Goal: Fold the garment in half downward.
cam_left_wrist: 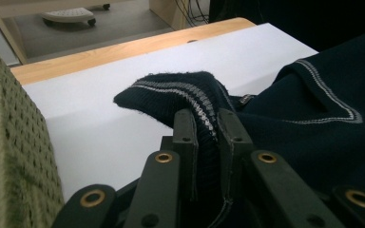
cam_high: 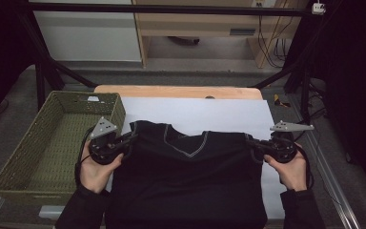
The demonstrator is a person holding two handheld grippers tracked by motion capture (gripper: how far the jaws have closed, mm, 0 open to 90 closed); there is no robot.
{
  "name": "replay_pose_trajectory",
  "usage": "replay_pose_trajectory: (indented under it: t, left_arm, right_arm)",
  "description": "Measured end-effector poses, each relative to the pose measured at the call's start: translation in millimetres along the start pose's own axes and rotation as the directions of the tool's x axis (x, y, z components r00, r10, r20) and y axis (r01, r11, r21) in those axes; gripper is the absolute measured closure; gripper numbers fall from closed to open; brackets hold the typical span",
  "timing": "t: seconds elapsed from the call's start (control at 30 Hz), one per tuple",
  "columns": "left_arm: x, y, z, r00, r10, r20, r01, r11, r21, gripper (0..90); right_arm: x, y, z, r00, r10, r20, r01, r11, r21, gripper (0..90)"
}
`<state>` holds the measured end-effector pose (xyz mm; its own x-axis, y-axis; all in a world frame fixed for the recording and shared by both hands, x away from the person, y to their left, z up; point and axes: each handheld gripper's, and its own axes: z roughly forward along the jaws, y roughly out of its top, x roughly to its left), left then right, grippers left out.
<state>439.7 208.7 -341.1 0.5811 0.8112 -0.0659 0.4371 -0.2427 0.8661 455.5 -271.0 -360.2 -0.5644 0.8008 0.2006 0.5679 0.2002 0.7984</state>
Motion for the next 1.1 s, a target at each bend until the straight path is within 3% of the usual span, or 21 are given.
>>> replay_pose_trajectory:
  t: [0.3,0.53,0.73,0.9,1.0,1.1]
  left_arm:
    - [-10.8,-31.4,-25.7,0.9979,-0.002,0.065,0.0,0.9996,0.028,79.2]
    - [-24.9,-65.2,-40.0,0.9953,0.011,0.096,-0.021,0.9943,0.105,78.9]
    - [-34.8,-97.8,-39.2,0.9922,0.003,0.124,-0.03,0.9755,0.218,78.4]
    - [-39.4,-113.0,-37.3,0.9902,-0.016,0.139,-0.023,0.9618,0.273,77.0]
    - [-41.7,-114.0,-31.5,0.9899,-0.009,0.142,-0.03,0.9619,0.272,71.1]
    - [-43.1,-106.5,-26.5,0.9911,0.032,0.129,-0.06,0.9726,0.225,59.4]
  right_arm:
    - [17.7,-31.1,-13.9,0.9988,0.007,-0.048,-0.006,1.0,0.024,83.7]
    - [27.8,-66.8,-27.5,0.9971,0.023,-0.072,-0.017,0.996,0.085,83.7]
    - [28.5,-98.7,-22.8,0.9943,0.058,-0.089,-0.04,0.98,0.193,83.4]
    - [29.8,-120.3,-21.2,0.9913,0.073,-0.11,-0.045,0.97,0.238,82.6]
    - [33.9,-126.2,-14.9,0.9926,0.051,-0.11,-0.021,0.966,0.258,77.3]
    - [34.3,-120.8,-15.7,0.9971,-0.009,-0.076,0.023,0.983,0.184,59.2]
